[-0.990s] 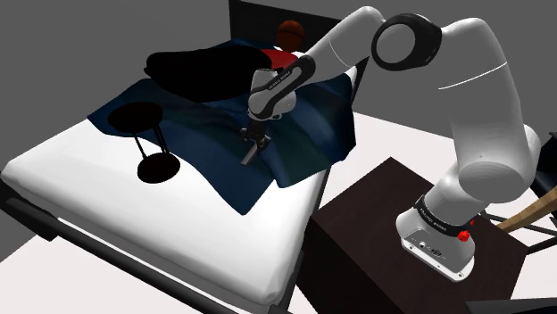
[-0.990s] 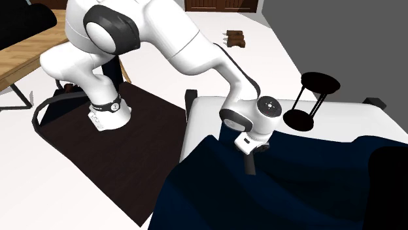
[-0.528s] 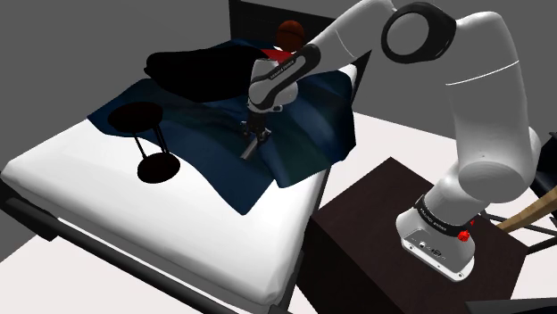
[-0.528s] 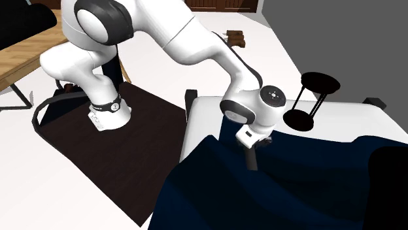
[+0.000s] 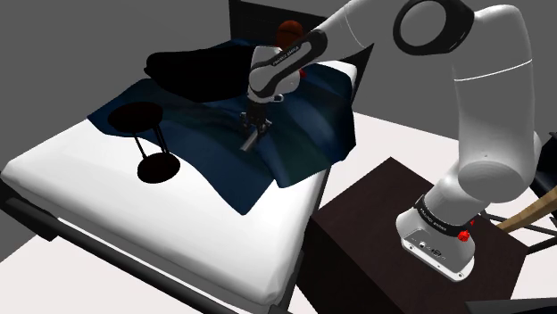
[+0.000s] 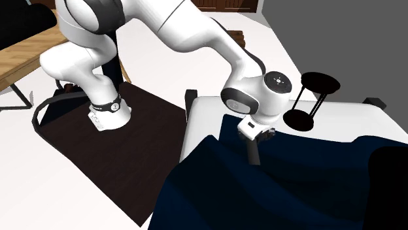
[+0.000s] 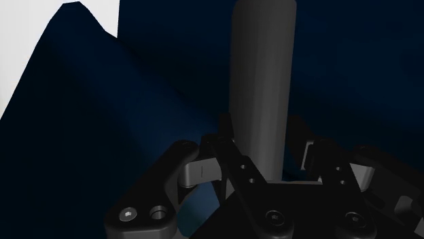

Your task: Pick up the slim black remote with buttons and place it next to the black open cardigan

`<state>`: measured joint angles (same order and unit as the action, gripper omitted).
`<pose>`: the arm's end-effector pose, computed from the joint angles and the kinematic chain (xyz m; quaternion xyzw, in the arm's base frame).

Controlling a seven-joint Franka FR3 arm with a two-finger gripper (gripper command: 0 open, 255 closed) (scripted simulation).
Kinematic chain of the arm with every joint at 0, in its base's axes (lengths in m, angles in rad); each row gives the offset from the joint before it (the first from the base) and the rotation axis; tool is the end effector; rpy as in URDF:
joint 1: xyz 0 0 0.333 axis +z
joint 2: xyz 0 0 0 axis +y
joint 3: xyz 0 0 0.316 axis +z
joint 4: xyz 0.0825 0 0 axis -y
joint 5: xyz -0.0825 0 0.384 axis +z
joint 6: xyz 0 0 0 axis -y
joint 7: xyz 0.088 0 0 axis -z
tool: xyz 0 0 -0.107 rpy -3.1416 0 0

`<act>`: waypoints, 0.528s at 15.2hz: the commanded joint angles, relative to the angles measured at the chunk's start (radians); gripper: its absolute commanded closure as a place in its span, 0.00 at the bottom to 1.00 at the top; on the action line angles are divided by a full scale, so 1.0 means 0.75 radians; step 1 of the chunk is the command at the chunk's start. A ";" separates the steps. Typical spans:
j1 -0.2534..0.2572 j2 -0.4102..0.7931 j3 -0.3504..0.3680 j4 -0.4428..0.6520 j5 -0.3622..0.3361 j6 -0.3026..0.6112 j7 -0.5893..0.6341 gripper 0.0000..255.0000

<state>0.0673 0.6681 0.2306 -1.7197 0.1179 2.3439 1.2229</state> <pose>0.6429 0.1845 0.2060 -0.8584 0.5001 0.0890 0.0709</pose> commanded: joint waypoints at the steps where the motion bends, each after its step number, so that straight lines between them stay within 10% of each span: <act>1: -0.003 -0.025 0.002 -0.002 0.002 -0.023 0.002 1.00; 8: -0.011 -0.107 0.009 0.002 0.009 -0.107 0.014 1.00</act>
<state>0.0599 0.5968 0.2367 -1.7179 0.1234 2.2720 1.2326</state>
